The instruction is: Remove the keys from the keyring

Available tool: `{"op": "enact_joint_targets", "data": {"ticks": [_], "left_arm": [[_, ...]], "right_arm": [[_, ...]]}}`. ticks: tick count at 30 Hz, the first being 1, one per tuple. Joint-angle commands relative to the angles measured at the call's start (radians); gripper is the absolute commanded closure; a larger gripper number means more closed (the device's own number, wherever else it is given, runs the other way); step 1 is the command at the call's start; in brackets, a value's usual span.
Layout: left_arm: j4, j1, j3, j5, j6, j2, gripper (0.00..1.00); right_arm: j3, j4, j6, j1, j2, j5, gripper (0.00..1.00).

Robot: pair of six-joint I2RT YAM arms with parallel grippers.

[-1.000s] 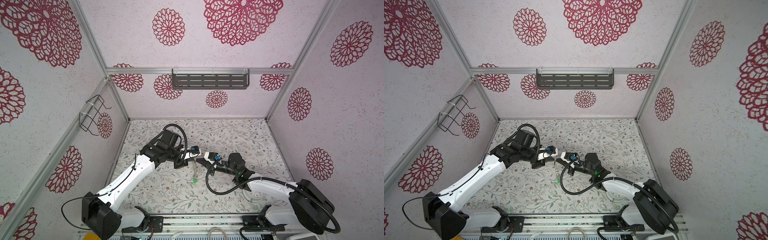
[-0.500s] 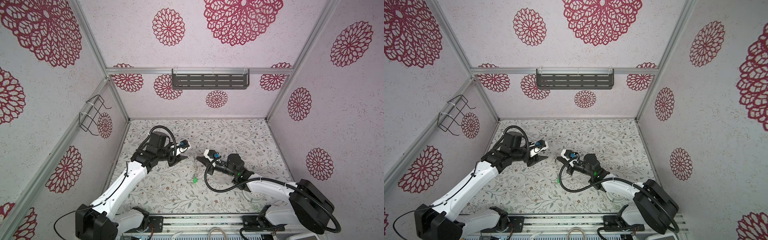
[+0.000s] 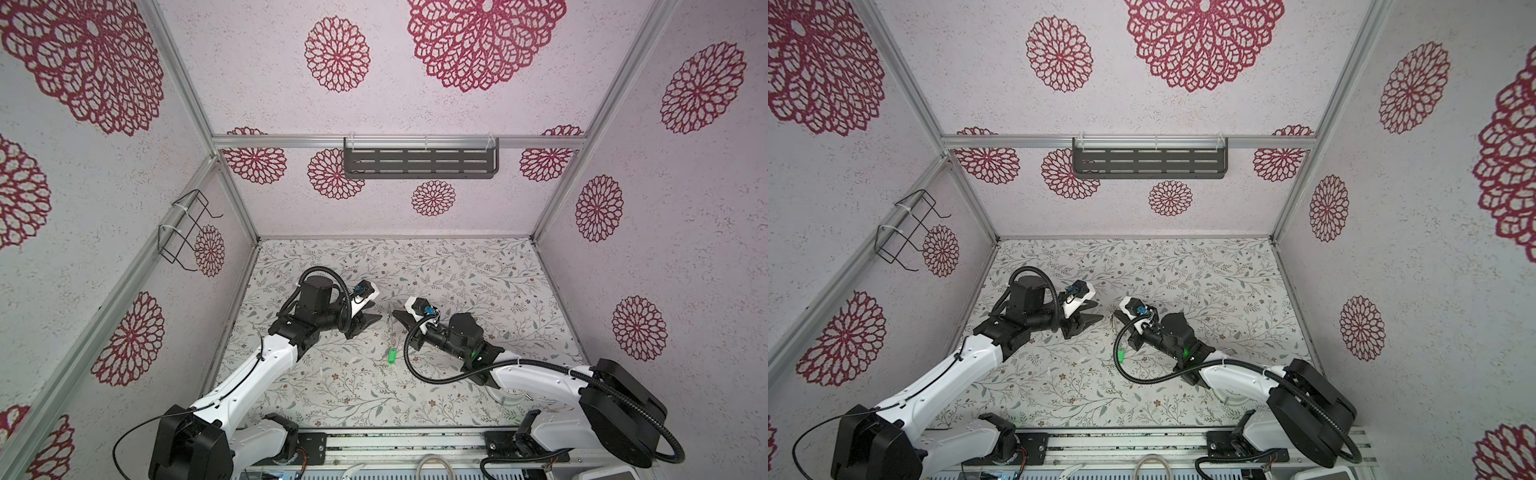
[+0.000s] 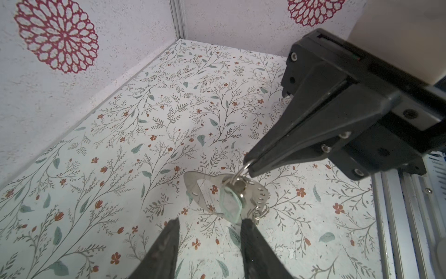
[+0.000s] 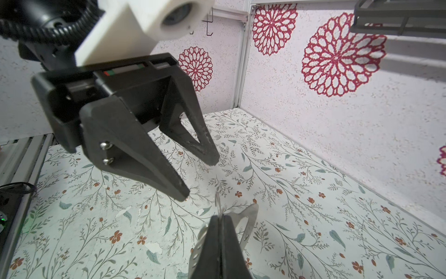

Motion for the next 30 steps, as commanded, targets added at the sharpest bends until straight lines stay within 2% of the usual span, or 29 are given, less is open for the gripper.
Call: {"op": "enact_joint_targets", "data": {"ticks": [1, 7, 17, 30], "left_arm": [[0.091, -0.03, -0.015, 0.029, -0.042, 0.02, 0.55], [0.174, -0.063, -0.062, 0.001, -0.08, 0.037, 0.55], [0.258, -0.104, -0.147, -0.108, -0.121, 0.012, 0.58], [0.394, -0.165, -0.228, -0.294, -0.181, -0.028, 0.6]], "right_arm": [[0.041, 0.063, 0.041, 0.004, -0.026, 0.002, 1.0], [0.05, 0.052, 0.075, -0.008, -0.024, -0.045, 1.0], [0.038, 0.102, 0.173, -0.06, -0.018, -0.172, 1.0], [0.056, 0.072, 0.196, -0.063, -0.017, -0.194, 1.0]]}}
